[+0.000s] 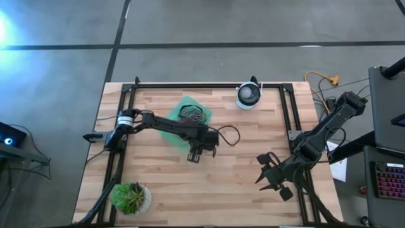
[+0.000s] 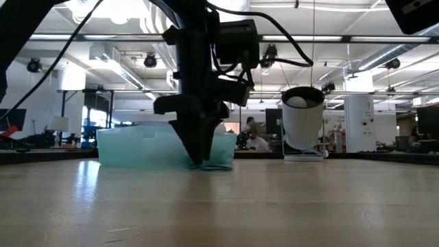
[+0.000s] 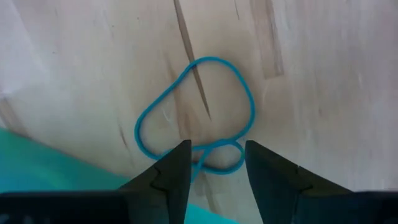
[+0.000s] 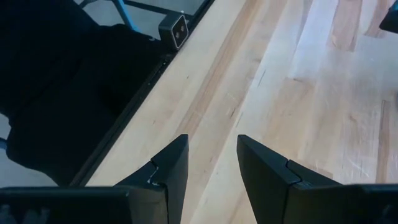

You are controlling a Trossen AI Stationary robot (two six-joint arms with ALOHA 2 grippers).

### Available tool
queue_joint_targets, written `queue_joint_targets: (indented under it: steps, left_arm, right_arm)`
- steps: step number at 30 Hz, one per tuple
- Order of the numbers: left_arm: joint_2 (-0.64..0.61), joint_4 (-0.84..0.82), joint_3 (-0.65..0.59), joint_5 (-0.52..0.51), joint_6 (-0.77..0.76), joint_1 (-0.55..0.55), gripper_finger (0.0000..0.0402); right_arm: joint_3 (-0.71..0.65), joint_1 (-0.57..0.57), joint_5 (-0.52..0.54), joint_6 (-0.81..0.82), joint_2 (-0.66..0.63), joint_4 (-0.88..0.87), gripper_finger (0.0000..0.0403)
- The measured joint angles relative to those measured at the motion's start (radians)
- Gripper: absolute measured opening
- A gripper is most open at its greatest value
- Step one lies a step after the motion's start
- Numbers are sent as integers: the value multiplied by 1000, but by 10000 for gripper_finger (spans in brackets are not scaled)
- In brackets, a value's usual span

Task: Pick and place rubber bands into bin
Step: Put the blue rubber band into the green bin

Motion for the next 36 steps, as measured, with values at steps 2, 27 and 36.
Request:
queue_joint_targets:
  steps: [2, 27, 36]
  left_arm:
    - [0, 1, -2, 11, -1, 5, 134]
    - [-1, 31, -40, 51, 33, 10, 103]
    - [-5, 52, -64, 22, 83, 3, 16]
  right_arm:
    - [0, 0, 0, 0, 0, 0, 132]
    - [0, 0, 0, 0, 0, 1, 132]
    - [0, 0, 0, 0, 0, 1, 132]
